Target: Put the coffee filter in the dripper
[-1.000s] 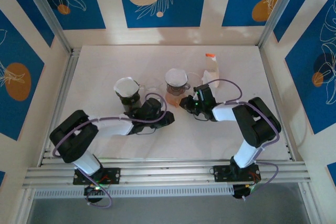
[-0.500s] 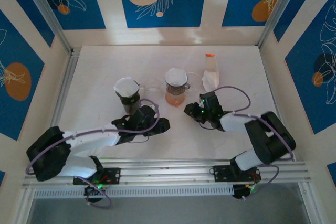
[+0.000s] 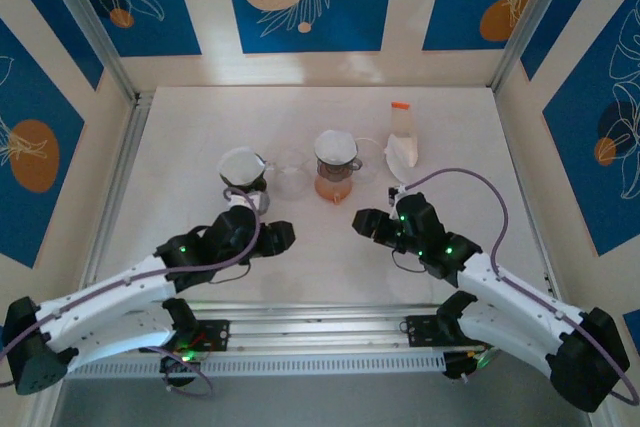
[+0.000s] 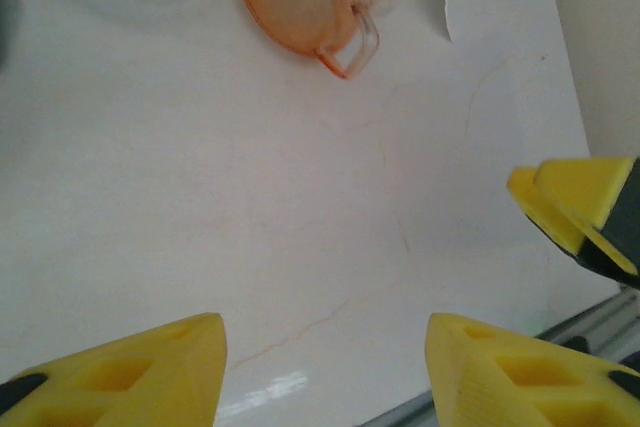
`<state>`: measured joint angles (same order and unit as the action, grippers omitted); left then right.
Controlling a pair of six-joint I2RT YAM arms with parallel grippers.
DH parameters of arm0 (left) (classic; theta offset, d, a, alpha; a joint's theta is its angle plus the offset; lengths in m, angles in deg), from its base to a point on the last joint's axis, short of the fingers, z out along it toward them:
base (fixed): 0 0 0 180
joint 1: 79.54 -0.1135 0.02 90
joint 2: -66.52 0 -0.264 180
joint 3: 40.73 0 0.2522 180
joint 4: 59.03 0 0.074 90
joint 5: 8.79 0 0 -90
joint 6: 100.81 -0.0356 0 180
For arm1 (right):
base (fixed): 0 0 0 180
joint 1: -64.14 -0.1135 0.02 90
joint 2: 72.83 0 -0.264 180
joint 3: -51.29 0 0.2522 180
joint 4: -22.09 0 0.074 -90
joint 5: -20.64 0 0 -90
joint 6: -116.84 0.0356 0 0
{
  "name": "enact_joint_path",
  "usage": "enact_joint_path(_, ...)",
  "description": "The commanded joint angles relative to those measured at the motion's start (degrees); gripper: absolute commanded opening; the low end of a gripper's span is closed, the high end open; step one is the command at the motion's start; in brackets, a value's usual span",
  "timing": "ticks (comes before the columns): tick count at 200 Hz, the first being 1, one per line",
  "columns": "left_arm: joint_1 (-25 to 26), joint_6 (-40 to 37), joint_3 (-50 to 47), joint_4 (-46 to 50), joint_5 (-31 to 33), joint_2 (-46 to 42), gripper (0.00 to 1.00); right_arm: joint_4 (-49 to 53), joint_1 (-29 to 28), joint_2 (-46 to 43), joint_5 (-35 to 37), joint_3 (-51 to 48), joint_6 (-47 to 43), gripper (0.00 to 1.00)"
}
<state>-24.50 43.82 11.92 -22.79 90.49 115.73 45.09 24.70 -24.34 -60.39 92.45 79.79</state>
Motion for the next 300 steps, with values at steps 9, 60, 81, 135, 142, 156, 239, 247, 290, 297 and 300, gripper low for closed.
enact_joint_path(9, 0.32, -4.17, 3.18, 10.95, 7.76, -4.03, 0.66, 5.82, -6.41, 2.4, 6.14, 7.88, -5.31, 0.57)
enact_joint_path(60, 0.27, -2.66, 2.48, 15.85, 12.49, -9.18, 0.92, 8.82, -14.58, 19.59, 11.51, 25.42, -15.23, 0.57)
enact_joint_path(81, 0.33, -1.6, 1.52, 17.15, 13.65, -12.01, 1.0, 11.81, -14.69, 27.86, 11.09, 34.37, -18.32, 0.56)
enact_joint_path(135, 0.32, 0.63, -0.86, 19.9, 14.95, -16.71, 1.0, 17.02, -12.41, 45.22, 13.21, 53.55, -21.81, 0.42)
enact_joint_path(142, 0.32, 0.82, -1.13, 20.06, 15.19, -17.55, 1.0, 17.5, -11.92, 47.02, 13.23, 55.77, -22.2, 0.41)
enact_joint_path(156, 0.32, 1.01, -1.75, 20.46, 15.49, -19.06, 1.0, 19.1, -11.39, 51.04, 13.95, 60.33, -23.22, 0.4)
enact_joint_path(239, 0.31, -0.83, -1.71, 23.44, 16.91, -22.74, 1.0, 18.95, -8.52, 61.5, 11.61, 66.73, -32.57, 0.39)
enact_joint_path(247, 0.32, -0.9, -1.83, 23.74, 17.25, -22.69, 1.0, 18.38, -8.2, 61.83, 10.41, 66.73, -33.44, 0.41)
enact_joint_path(290, -5.82, -1.42, -3.4, 22.47, 10.04, -23.39, 0.99, 17.54, -7.34, 64.19, 6.8, 68.05, -37.83, 0.45)
enact_joint_path(297, -6.34, -1.43, -3.79, 22.11, 9.48, -23.75, 0.99, 18.03, -7.1, 64.76, 6.46, 68.7, -37.81, 0.45)
enact_joint_path(300, -6.35, -1.36, -3.95, 22.01, 9.47, -23.93, 0.99, 18.16, -6.98, 64.97, 6.29, 68.9, -37.79, 0.45)
